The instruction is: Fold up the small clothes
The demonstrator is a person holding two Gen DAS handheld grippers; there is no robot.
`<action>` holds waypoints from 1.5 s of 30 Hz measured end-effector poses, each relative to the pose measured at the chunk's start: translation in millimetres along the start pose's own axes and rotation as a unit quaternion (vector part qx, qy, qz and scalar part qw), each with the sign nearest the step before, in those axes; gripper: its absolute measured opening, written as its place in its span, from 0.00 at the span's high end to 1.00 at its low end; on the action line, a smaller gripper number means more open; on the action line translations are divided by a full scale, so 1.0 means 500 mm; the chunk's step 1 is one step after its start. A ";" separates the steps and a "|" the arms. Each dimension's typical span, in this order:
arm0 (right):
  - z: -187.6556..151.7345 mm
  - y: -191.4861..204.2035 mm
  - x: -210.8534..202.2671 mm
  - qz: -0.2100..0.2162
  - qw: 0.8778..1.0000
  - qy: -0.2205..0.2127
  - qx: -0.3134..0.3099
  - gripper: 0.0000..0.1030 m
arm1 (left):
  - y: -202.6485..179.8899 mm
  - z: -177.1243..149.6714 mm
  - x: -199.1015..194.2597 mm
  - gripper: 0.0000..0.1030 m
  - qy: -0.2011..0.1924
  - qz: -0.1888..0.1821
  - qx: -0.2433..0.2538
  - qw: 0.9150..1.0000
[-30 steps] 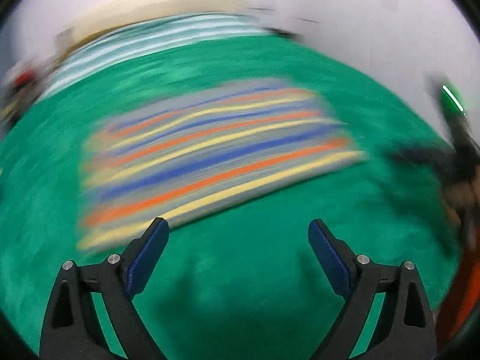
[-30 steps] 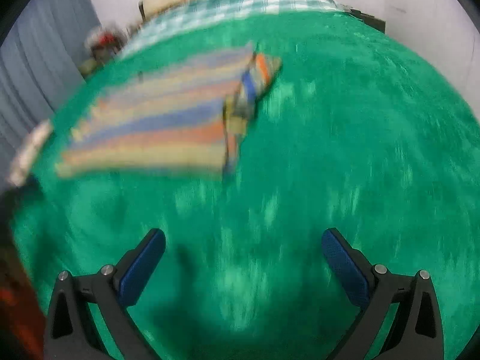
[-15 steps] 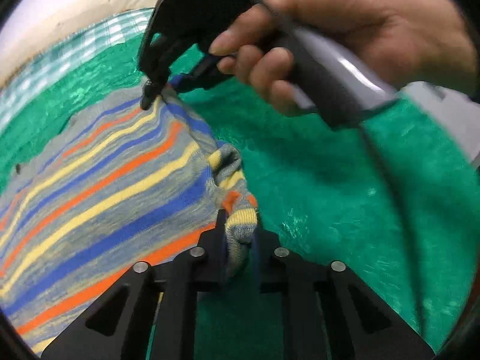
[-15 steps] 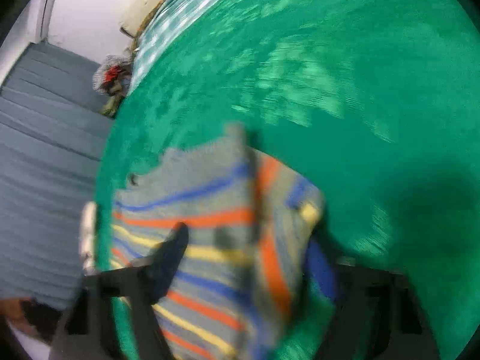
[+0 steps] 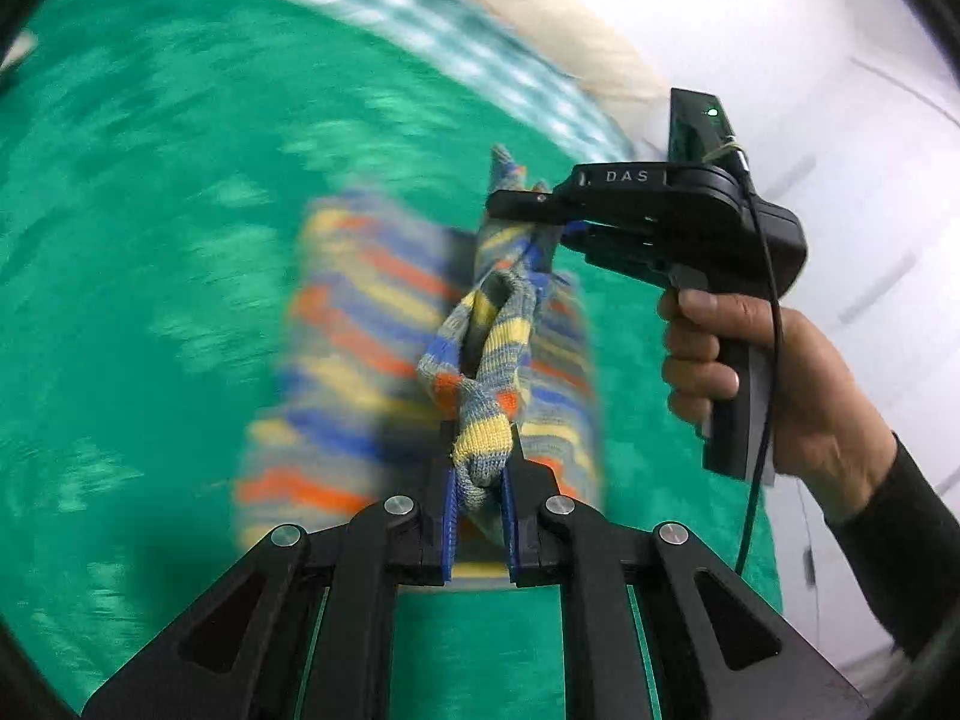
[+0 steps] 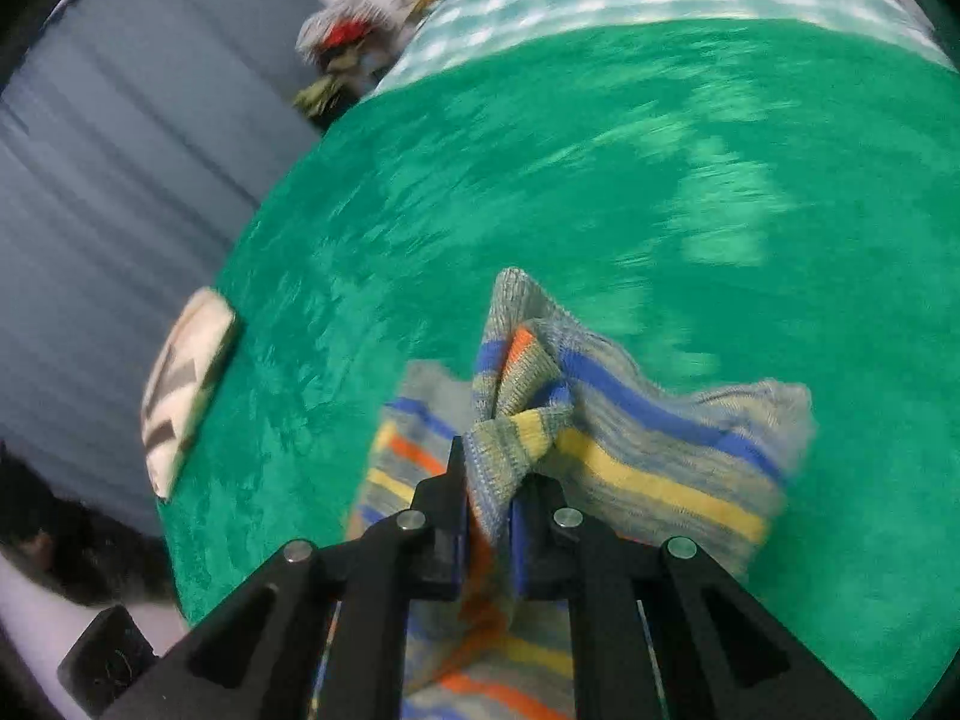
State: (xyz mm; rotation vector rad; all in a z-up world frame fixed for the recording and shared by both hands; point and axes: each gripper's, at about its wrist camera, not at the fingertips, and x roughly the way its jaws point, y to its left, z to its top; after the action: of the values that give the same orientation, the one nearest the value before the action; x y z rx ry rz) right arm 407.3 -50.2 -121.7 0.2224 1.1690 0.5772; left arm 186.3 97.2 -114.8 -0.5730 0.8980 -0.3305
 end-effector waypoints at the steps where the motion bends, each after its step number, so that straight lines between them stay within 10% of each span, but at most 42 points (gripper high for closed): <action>1: 0.002 0.023 0.029 -0.001 1.000 0.004 -0.012 0.89 | 0.028 -0.002 -0.005 0.88 -0.001 0.019 -0.008 1.000; 5: -0.028 0.064 0.114 0.073 0.997 -0.009 -0.003 0.69 | 0.104 -0.018 -0.018 0.53 0.032 0.078 -0.057 0.995; 12: -0.157 0.047 -0.089 0.032 0.991 -0.114 -0.064 0.60 | 0.073 0.028 -0.098 0.53 -0.039 0.035 -0.017 0.998; 16: -0.284 0.071 -0.086 0.034 0.987 -0.058 -0.144 0.61 | 0.027 0.027 -0.012 0.65 0.016 0.068 0.063 0.996; 18: -0.359 0.044 -0.038 -0.012 0.987 -0.005 -0.157 0.67 | 0.073 0.008 0.051 0.84 0.083 0.117 0.037 0.989; 21: -0.452 0.017 -0.044 -0.042 0.986 -0.026 -0.161 0.70 | 0.119 0.000 0.015 0.78 0.085 0.093 -0.007 0.992; 26: -0.392 0.012 -0.129 -0.040 0.987 -0.080 -0.130 0.67 | 0.078 0.070 -0.057 0.63 0.014 0.043 0.031 0.998; 30: -0.261 0.019 -0.142 -0.012 0.984 -0.113 -0.136 0.67 | 0.041 0.149 0.031 0.64 0.046 -0.033 0.080 0.995; 34: -0.178 -0.047 -0.058 0.030 0.993 -0.086 -0.071 0.63 | 0.126 0.179 0.170 0.98 0.101 0.050 0.025 0.993; 36: -0.179 -0.104 0.018 -0.020 0.999 -0.034 -0.029 0.79 | 0.176 0.183 0.172 0.98 0.103 0.017 -0.044 0.994; 38: -0.189 -0.111 0.000 -0.023 0.998 -0.062 -0.013 0.91 | 0.188 0.176 0.124 0.88 0.089 0.000 -0.076 0.993; 40: -0.209 -0.079 -0.062 -0.026 0.995 -0.098 -0.001 0.84 | 0.164 0.145 0.061 0.43 0.058 0.001 -0.036 0.998; 43: -0.272 -0.009 -0.131 -0.009 0.990 -0.131 -0.047 0.67 | 0.128 0.067 0.008 0.36 0.053 0.026 0.036 0.998; 45: -0.347 0.026 -0.129 0.001 0.991 -0.118 -0.061 0.54 | 0.134 0.010 0.035 0.50 0.105 0.068 0.060 0.990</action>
State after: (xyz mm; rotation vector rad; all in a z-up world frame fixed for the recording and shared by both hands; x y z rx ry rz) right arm 228.1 -96.2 -131.6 0.1815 0.9019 0.6055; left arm 202.9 143.9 -163.2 -0.3678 1.1066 -0.3228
